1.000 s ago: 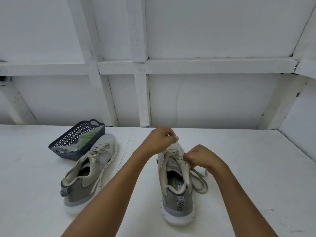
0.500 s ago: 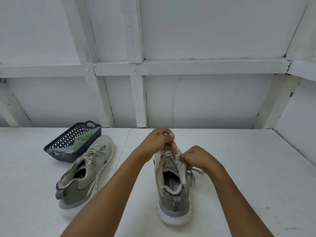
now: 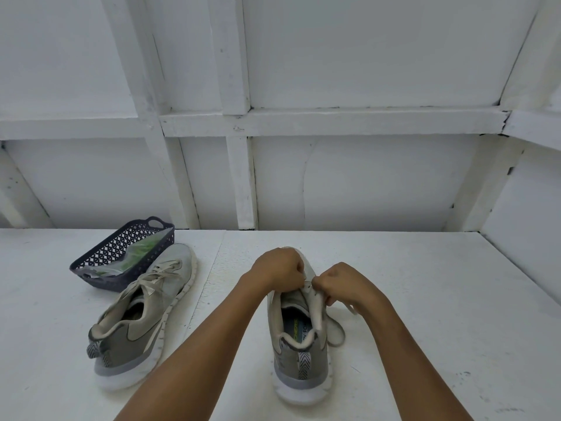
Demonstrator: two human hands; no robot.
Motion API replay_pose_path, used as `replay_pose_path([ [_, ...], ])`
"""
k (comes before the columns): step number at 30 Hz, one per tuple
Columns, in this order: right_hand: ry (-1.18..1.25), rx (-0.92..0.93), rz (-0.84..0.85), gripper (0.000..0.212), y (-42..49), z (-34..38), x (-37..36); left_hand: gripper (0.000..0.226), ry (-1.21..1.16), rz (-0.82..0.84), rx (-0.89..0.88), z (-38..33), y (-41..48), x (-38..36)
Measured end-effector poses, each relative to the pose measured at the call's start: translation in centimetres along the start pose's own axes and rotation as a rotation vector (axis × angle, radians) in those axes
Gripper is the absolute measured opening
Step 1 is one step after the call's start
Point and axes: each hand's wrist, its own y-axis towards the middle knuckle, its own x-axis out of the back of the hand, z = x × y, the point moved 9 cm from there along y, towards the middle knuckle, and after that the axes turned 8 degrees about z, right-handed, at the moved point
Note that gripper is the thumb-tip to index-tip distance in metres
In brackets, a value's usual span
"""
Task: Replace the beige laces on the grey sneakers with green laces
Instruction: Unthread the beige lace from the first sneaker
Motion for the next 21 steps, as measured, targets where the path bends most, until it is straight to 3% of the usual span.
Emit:
replay_pose_path([
  [3,0.024,0.001,0.01,0.034,0.0,-0.3,0.1,0.014,-0.238,-0.03,-0.049,-0.1,-0.3,0.8],
  [8,0.031,-0.005,0.012,0.034,0.0,-0.4,0.3,0.019,-1.307,-0.012,-0.13,0.8,-1.5,1.3],
  [10,0.036,-0.005,0.013,0.036,-0.1,-0.5,0.2,0.019,-1.611,-0.044,-0.139,1.3,-1.9,1.4],
  [12,0.041,-0.005,0.007,0.037,0.0,-0.5,0.3,0.015,-1.59,-0.117,-0.079,2.4,-2.1,2.0],
  [16,0.04,-0.017,-0.006,0.041,0.0,-0.4,0.1,0.011,-1.293,-0.236,0.117,5.3,-2.8,2.5],
  [19,0.079,-0.025,-0.013,0.037,-0.1,-0.3,-0.4,0.009,-0.743,-0.375,0.268,7.8,-3.3,3.5],
  [21,0.068,-0.012,-0.031,0.031,-0.2,0.1,-0.6,0.021,-0.462,-0.362,0.31,8.3,-3.3,3.2],
])
